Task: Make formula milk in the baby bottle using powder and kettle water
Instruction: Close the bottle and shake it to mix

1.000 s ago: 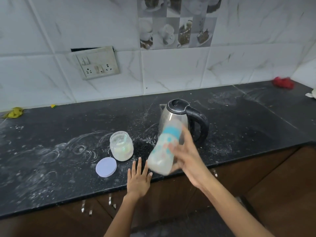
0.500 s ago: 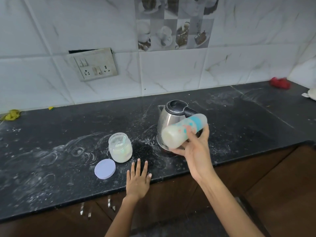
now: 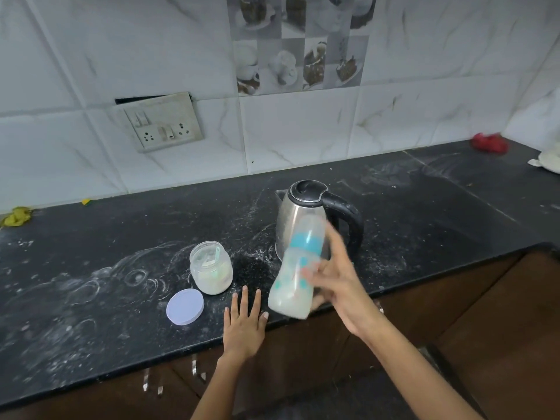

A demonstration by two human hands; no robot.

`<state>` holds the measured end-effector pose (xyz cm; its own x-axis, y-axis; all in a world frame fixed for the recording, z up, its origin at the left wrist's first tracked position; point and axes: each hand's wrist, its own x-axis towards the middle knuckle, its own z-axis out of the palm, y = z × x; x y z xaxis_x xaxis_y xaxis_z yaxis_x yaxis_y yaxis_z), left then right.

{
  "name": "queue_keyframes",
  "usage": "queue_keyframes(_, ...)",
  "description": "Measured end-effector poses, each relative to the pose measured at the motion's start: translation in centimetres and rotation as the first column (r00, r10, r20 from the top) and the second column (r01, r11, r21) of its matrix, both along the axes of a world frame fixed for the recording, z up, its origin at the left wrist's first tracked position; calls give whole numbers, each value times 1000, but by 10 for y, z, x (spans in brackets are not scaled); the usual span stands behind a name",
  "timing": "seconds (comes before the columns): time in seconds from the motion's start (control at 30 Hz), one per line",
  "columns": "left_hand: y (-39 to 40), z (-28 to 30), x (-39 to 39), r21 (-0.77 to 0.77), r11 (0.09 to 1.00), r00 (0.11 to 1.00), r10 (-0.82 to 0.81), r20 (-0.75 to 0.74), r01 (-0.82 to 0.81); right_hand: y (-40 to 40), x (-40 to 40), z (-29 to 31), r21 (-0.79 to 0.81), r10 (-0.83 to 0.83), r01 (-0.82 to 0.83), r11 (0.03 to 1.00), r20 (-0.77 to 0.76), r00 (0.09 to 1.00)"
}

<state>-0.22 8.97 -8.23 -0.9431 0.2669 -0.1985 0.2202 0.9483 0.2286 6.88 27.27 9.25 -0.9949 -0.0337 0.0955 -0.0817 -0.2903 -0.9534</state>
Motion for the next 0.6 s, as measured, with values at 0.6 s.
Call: queue_keyframes(0.6,1,3,0,13,1000,1000,-1,11,1,6,-9,0,-102,-44,45,994,4,999)
